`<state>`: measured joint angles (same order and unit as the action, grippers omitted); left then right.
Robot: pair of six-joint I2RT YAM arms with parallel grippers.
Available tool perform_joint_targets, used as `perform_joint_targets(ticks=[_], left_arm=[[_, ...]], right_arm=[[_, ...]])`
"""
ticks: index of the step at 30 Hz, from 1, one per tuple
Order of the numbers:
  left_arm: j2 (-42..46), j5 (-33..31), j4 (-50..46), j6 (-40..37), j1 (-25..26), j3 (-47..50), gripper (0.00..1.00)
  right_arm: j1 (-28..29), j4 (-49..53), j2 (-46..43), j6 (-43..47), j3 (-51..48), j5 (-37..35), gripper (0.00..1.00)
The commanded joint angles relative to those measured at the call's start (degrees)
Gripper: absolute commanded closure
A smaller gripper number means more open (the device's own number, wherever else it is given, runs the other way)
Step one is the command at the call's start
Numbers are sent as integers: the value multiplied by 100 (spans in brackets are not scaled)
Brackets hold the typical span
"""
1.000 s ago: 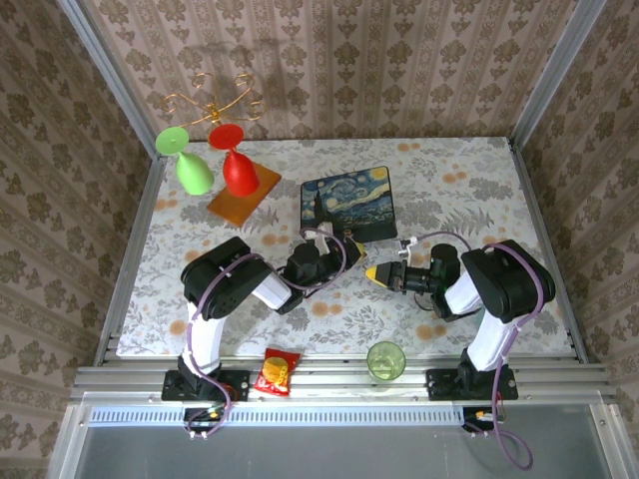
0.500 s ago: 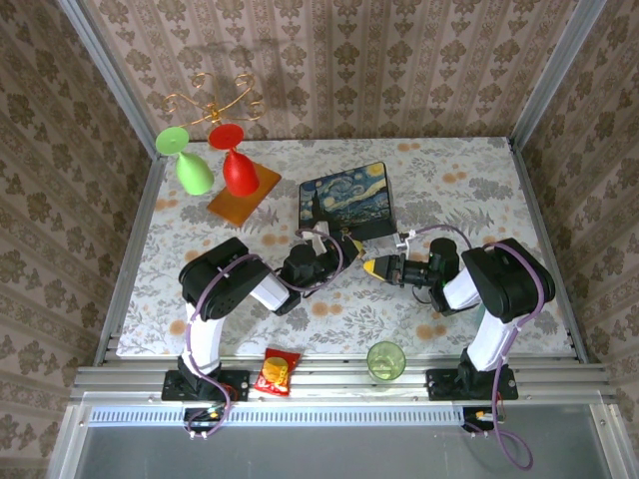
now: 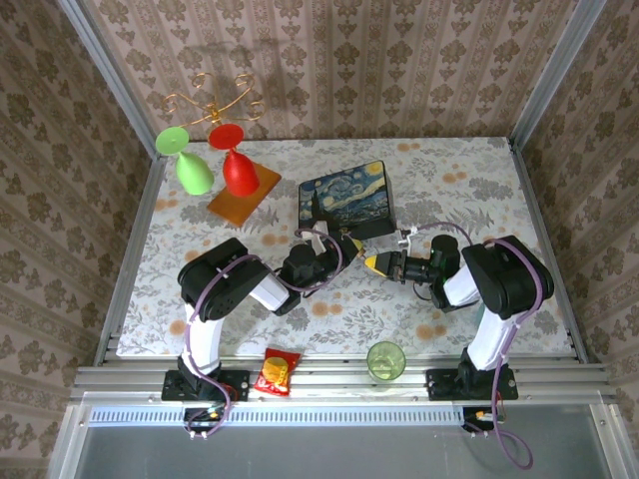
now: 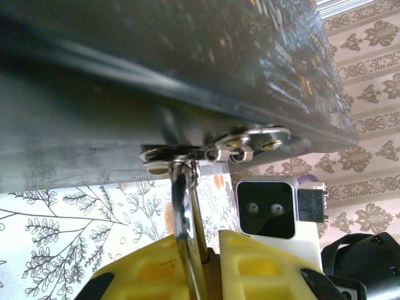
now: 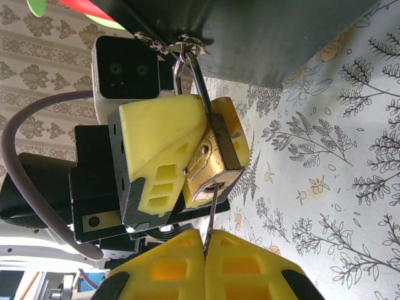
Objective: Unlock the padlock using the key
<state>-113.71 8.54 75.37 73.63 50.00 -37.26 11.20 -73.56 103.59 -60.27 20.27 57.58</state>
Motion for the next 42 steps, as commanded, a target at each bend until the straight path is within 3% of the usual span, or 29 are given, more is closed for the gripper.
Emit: perform_joint_targets(ticks=[1,14,31,42], left_arm=[[46,388,-137,610,162,-71,100],[78,499,-137,761,278,-272,100],[200,692,-75,967,211,-278,100],[294,761,-68,984,197,-219,100]], right_arm=[[-61,-176,157,60,219,61,100],[-176,-164,195,295,434,315,100],[309,-162,236,579,572,493,100],[189,-144,193,565,513,390,100]])
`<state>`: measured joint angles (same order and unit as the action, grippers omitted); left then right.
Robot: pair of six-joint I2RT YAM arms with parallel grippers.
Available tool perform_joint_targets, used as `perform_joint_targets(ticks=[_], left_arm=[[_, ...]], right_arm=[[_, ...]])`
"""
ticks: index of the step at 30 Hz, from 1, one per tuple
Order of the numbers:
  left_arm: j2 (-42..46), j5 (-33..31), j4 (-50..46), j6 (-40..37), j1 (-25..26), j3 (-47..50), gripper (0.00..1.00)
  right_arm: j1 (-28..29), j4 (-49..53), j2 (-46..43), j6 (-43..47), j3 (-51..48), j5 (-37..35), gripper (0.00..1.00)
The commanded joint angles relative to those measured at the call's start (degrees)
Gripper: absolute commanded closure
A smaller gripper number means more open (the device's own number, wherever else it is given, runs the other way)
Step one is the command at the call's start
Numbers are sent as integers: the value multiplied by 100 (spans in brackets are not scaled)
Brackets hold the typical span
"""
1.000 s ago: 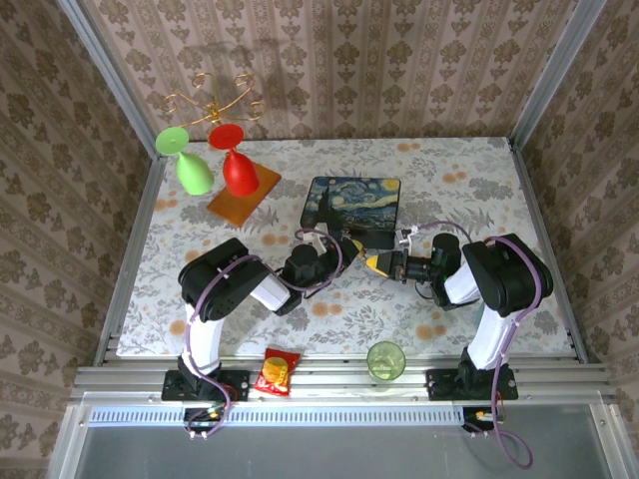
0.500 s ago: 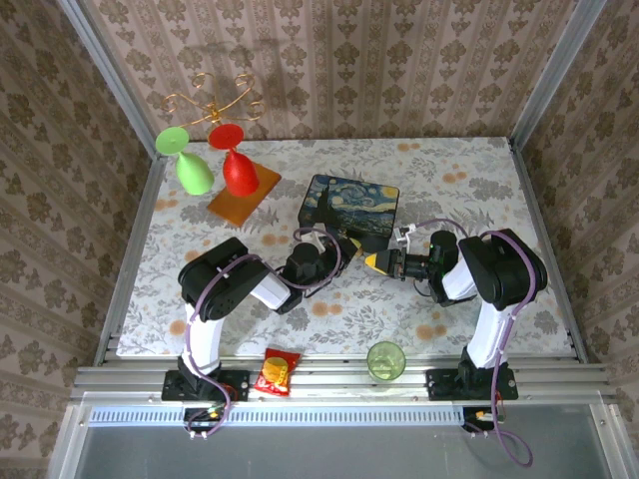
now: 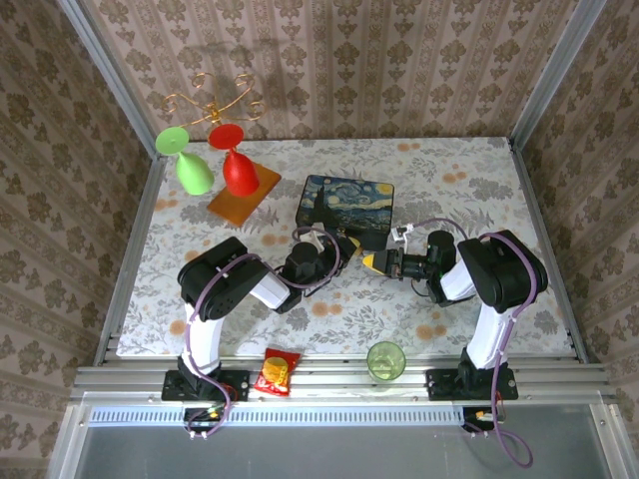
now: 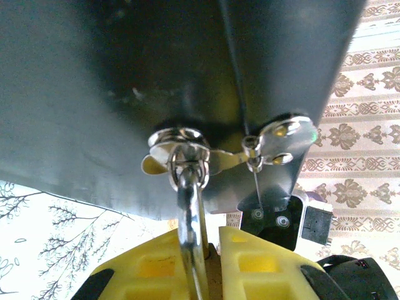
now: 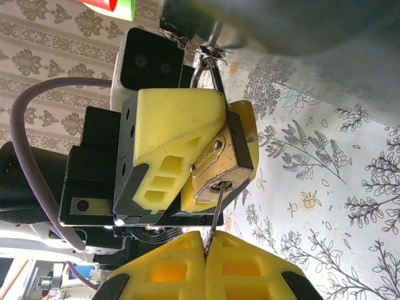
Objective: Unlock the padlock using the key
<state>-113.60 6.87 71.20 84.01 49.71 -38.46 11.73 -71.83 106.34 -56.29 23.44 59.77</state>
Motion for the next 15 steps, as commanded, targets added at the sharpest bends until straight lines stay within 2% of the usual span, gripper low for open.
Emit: perform_joint_targets(ticks=[1,4,15], left_arm=[[306,938,347,-55,243,-101,100],[365,982,350,-31,267,-75,100],[384,956,377,-12,291,83,100]], right_arm=[[85,-319,-51,128,206,154,100],[-157,-336,-2,11,194,61,100],[-379,-307,-43,-158,141,22,100]])
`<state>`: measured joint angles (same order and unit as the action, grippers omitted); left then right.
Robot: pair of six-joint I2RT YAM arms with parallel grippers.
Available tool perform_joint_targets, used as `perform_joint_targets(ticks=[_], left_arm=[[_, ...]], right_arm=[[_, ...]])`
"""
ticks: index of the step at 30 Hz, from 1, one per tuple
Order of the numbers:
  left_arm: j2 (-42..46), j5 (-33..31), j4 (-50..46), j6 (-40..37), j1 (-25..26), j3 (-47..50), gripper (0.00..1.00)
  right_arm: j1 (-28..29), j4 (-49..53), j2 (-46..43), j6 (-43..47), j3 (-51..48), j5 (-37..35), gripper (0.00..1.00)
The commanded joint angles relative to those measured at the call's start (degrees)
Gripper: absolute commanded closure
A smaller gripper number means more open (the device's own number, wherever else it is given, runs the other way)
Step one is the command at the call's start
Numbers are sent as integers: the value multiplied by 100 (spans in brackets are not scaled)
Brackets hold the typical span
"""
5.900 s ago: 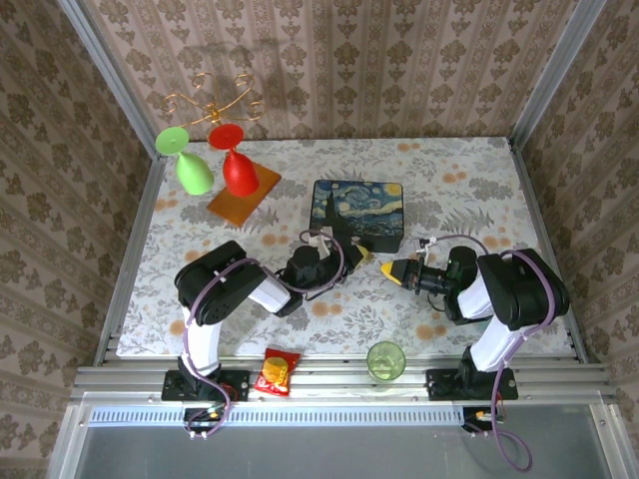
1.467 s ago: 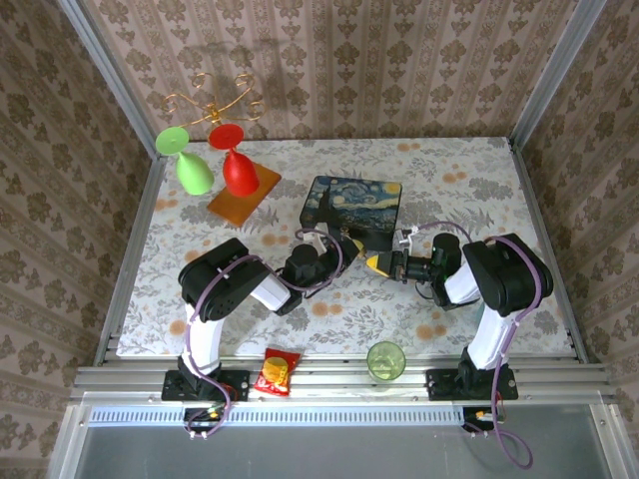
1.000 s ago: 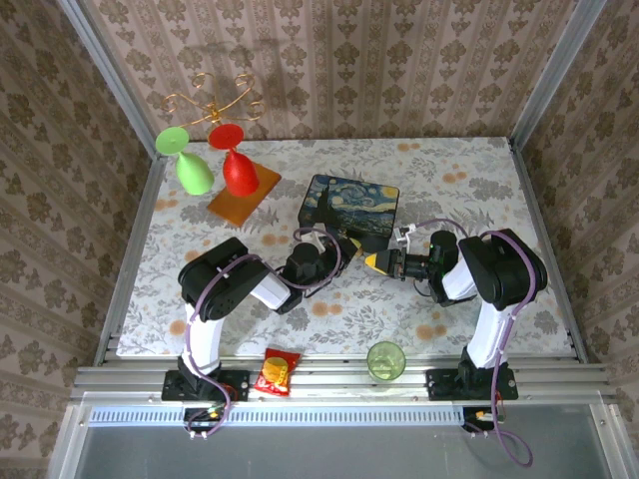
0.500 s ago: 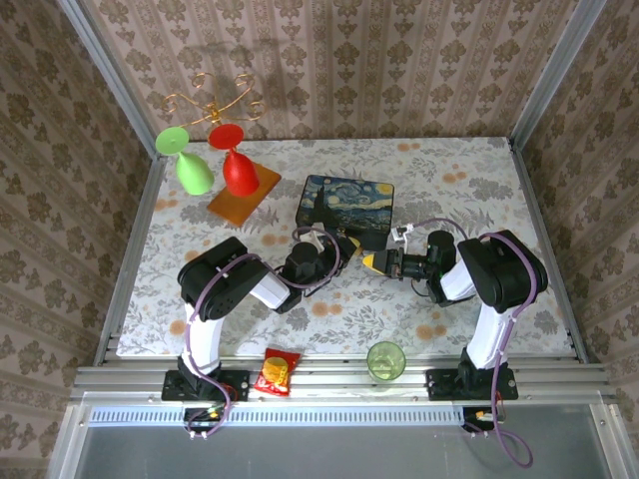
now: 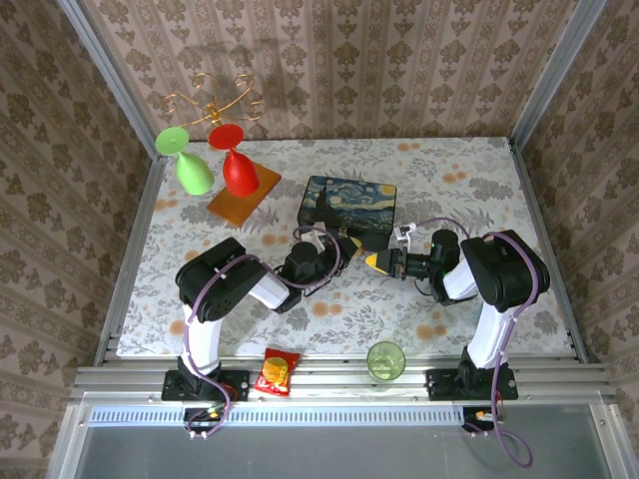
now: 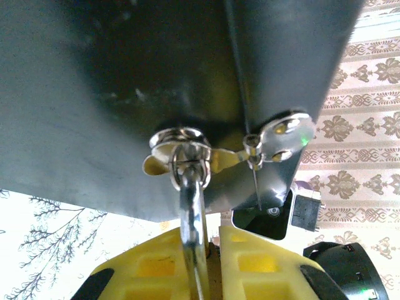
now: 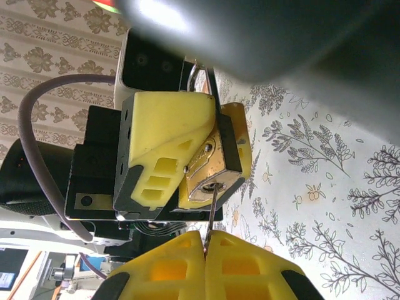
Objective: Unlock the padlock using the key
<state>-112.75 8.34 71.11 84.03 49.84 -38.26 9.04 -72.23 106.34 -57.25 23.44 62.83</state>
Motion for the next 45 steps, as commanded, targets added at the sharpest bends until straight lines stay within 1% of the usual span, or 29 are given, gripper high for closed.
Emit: perform_joint_targets(ticks=[1,5,10,19,23,26,32,38,43,45], left_arm=[[290,818,386,-16,280,74,100],[332,795,394,-2,285,80,100],[404,781,393,-12,289,58,100],[284,678,391,63,342,-50,100],[283,511,409,92,395,-99,100],[238,449,410,187,422,-204,100],[234,127,421,399,470,-391,100],[133,64,429,668,490,-786,100],[34,-52,430,815,507,-993,100],[17,-50,416,806,524,-1096,100]], right_arm=[[-121,-267,-42,-78,145,-280,100],[-235,-274,21,-111,82,-379,100],[-245,-274,55,-81,49,-488,100],[-131,-288,91,-163,-101,-857,100],[-55,-344,311,-552,-267,-1307,100],[14,-348,293,-568,-378,-1526,100],[32,-341,-165,-829,-605,-2114,100],[107,-336,-583,-1376,-838,-2914,100],[217,-310,-1038,-1591,-1174,-3596,100],[261,-314,-1133,-1649,-1229,-3755,100]])
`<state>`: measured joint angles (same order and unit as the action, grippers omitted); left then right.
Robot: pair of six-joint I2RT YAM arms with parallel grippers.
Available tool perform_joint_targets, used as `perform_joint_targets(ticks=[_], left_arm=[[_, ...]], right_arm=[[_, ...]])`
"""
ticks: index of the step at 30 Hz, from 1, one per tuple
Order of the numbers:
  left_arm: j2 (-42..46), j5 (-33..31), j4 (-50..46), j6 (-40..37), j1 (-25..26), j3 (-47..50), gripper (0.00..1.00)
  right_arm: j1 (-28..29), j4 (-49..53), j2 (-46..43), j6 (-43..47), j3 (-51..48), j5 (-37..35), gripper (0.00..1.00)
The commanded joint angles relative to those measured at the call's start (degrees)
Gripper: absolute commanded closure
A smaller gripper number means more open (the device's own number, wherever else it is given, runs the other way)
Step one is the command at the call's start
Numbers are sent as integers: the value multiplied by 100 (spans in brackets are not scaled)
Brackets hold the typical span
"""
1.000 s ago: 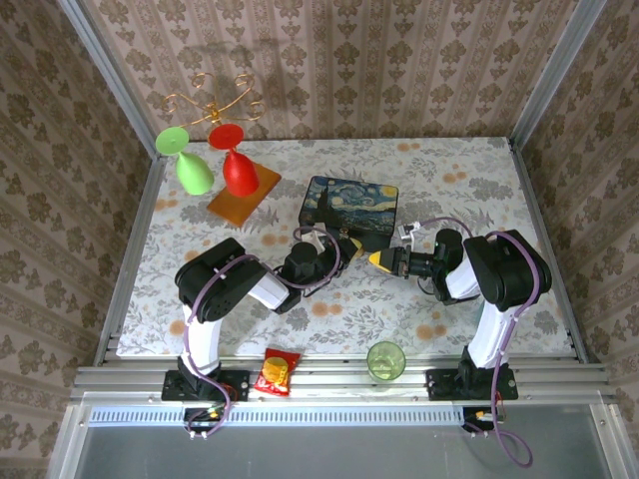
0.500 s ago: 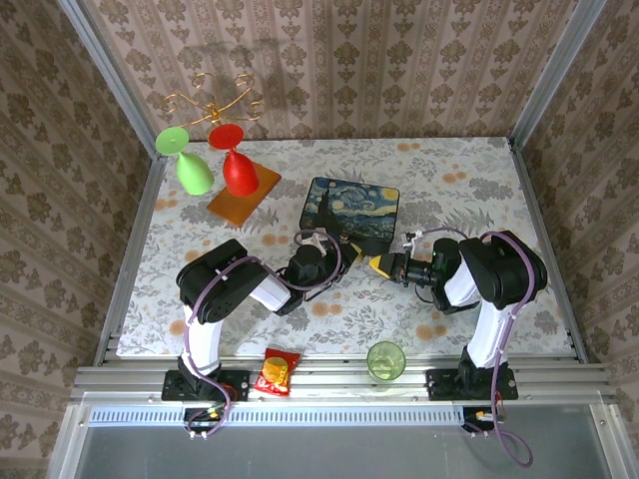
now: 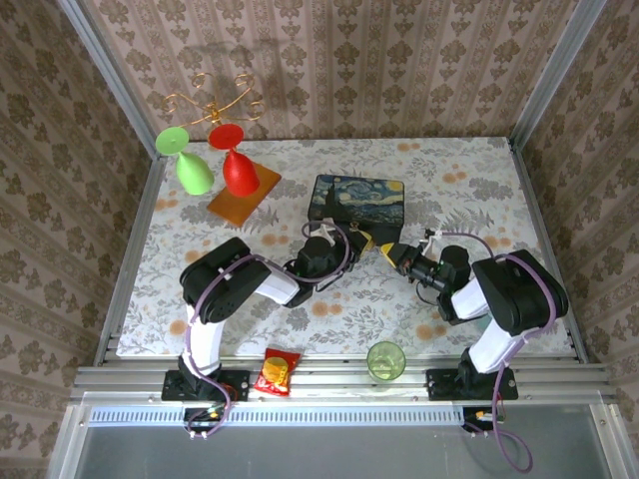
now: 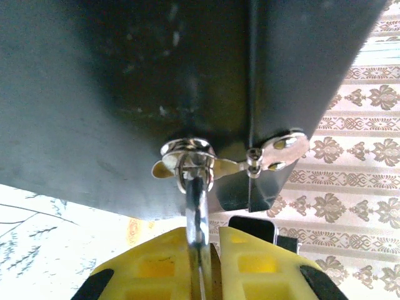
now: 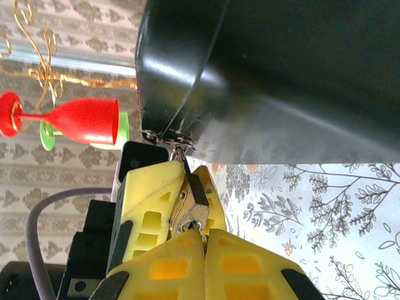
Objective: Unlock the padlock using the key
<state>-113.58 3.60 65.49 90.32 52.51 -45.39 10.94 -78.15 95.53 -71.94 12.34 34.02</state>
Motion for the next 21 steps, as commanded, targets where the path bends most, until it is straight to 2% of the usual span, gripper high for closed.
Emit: perform_joint_targets(ticks=[1,7,14,18,21], left_arm=[[67,423,975,204,275,-448,100],[-164,195,993,515,343,-550,100],[-193,-5,967,493,469,-734,100],[-276,-47,955,528,547,-795,100],[-302,-26,974,637,590,-793,100]], right_arm=[[134,291,-77,-198,-113,-975,100],[606,358,-282,-352,-298,-1952,100],[1342,419,-193,-626,-333,-3280,100],[1634,458,-102,-514,-83,-3403,100],[1624,431,131,-374,82,-3240,100]])
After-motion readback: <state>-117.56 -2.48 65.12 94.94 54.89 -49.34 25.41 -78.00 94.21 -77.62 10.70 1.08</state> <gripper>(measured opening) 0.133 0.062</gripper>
